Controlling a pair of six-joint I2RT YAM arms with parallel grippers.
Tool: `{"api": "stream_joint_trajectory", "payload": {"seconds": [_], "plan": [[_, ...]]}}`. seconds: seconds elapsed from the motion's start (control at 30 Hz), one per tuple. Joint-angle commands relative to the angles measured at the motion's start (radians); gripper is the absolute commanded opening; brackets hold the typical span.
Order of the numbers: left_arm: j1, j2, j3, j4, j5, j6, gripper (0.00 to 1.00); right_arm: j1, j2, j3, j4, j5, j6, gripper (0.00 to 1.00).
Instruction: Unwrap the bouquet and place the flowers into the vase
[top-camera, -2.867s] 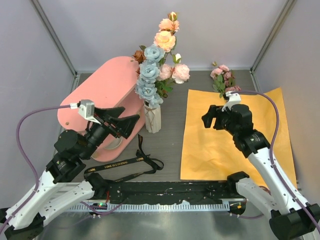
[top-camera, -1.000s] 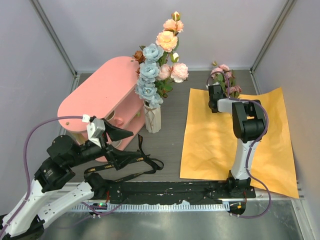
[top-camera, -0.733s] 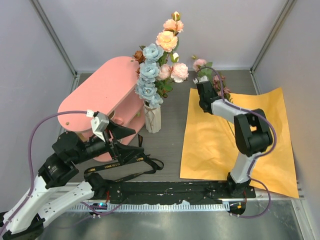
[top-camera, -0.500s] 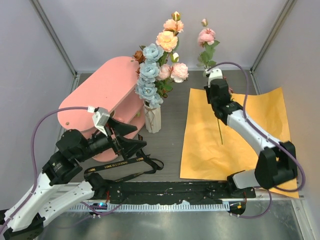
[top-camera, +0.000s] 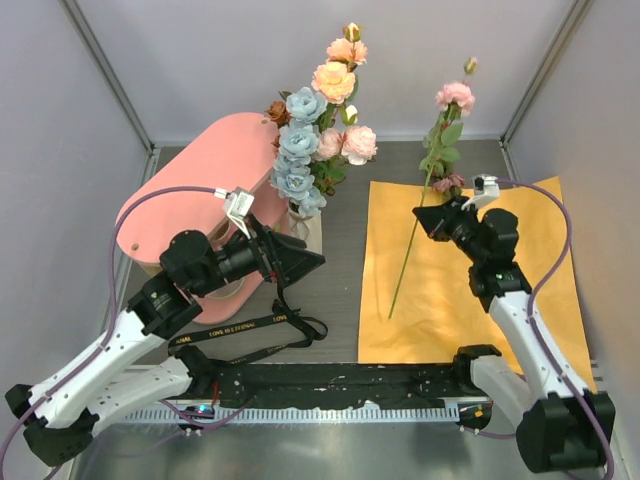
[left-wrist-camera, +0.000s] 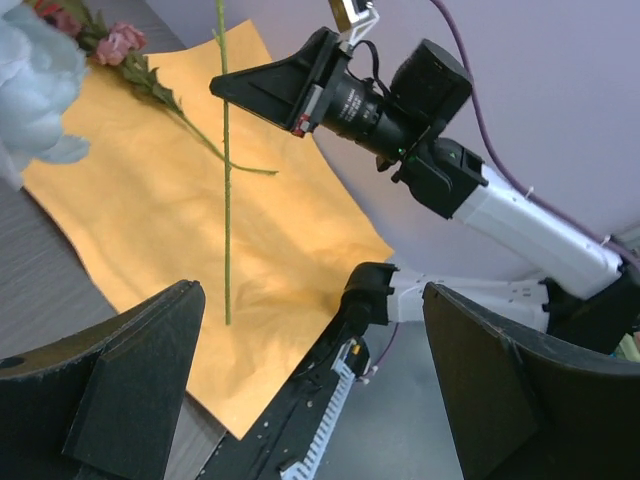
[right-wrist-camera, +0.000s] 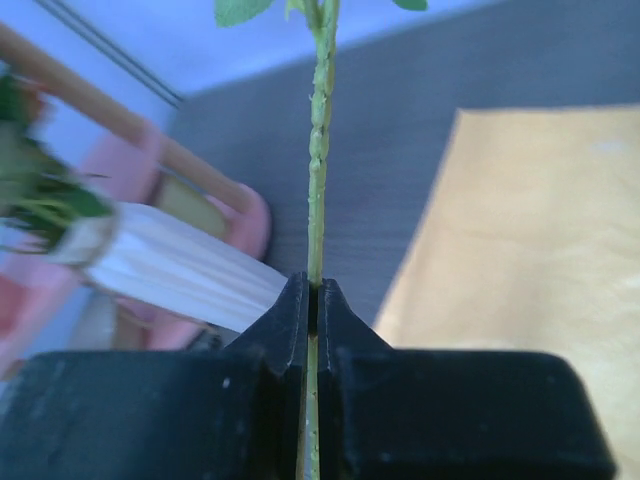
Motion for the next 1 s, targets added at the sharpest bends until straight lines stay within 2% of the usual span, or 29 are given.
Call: {"api": "stream_joint_trajectory", "payload": {"seconds": [0.0, 0.1, 0.2, 0.33, 0.43, 0.5, 0.8, 0.87, 0.97], "plan": [[0.002, 0.077, 0.120, 0.192, 0.126, -0.058, 0.95, -0.001, -0.186, 0.057, 0.154, -0.135, 0.177, 0.01], [0.002, 0.166, 0.204, 0.264, 0.215, -0.072, 0.95, 0.001, -0.259, 0.117, 0.145, -0.169, 0.181, 0.01], [0.002, 0.264, 0.314, 0.295, 0.330, -0.060, 0.92, 0.001, -0.276, 0.198, 0.157, -0.291, 0.184, 0.01], [-0.001, 0.370, 0.431, 0.302, 0.459, -0.018, 0.86, 0.017, -0.276, 0.244, 0.340, -0.500, 0.271, 0.01], [-0.004, 0.424, 0.483, 0.296, 0.484, 0.017, 0.82, 0.050, -0.241, 0.246, 0.546, -0.653, 0.416, 0.01], [-0.006, 0.438, 0.493, 0.301, 0.484, 0.034, 0.83, 0.089, -0.223, 0.260, 0.601, -0.718, 0.489, 0.01], [-0.035, 0.495, 0.493, 0.373, 0.495, 0.029, 0.87, 0.258, -0.126, 0.298, 0.580, -0.807, 0.466, 0.01], [-0.037, 0.505, 0.493, 0.402, 0.499, 0.022, 0.86, 0.295, -0.108, 0.293, 0.573, -0.810, 0.455, 0.01], [-0.038, 0.513, 0.490, 0.446, 0.511, -0.001, 0.79, 0.329, -0.095, 0.287, 0.573, -0.810, 0.438, 0.01]]}}
